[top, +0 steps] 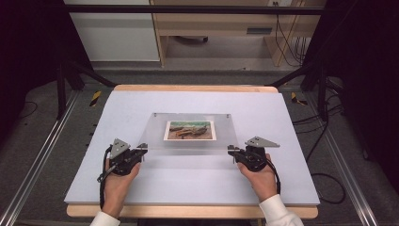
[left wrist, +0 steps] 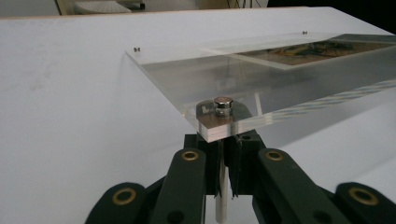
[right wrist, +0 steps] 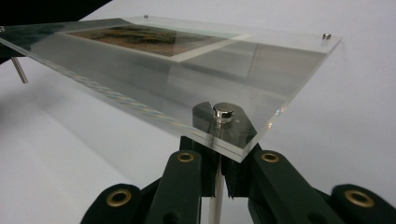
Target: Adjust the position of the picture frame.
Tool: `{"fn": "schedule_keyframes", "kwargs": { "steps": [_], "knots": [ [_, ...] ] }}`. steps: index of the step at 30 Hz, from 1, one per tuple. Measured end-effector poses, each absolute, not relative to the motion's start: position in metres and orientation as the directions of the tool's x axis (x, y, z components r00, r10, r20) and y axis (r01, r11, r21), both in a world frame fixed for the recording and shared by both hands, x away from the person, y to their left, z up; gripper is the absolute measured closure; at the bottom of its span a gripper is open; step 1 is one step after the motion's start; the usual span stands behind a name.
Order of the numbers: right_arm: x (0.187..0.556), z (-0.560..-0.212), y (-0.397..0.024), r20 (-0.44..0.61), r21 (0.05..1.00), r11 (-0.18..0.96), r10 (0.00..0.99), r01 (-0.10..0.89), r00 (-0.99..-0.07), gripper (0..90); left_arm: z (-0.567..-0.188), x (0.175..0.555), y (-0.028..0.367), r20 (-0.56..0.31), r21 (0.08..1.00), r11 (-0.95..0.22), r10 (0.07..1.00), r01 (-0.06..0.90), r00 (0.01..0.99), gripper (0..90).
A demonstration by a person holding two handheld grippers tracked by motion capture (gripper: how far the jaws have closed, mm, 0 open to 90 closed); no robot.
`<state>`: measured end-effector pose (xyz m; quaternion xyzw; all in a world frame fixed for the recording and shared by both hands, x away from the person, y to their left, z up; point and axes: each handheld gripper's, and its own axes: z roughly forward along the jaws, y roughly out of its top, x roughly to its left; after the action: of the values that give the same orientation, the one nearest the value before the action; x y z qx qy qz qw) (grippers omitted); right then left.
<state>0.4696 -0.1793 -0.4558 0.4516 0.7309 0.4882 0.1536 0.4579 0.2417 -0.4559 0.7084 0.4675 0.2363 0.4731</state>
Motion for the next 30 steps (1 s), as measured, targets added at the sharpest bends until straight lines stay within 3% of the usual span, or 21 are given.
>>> {"fn": "schedule_keyframes", "kwargs": {
  "steps": [30],
  "knots": [
    [0.467,-0.468,-0.176,0.202,0.799,0.176,0.821,0.574,-0.534,84.7,-0.47,0.454,0.242,-0.11,0.855,-0.149,0.883,0.496,0.456,84.1]
  ]
}}
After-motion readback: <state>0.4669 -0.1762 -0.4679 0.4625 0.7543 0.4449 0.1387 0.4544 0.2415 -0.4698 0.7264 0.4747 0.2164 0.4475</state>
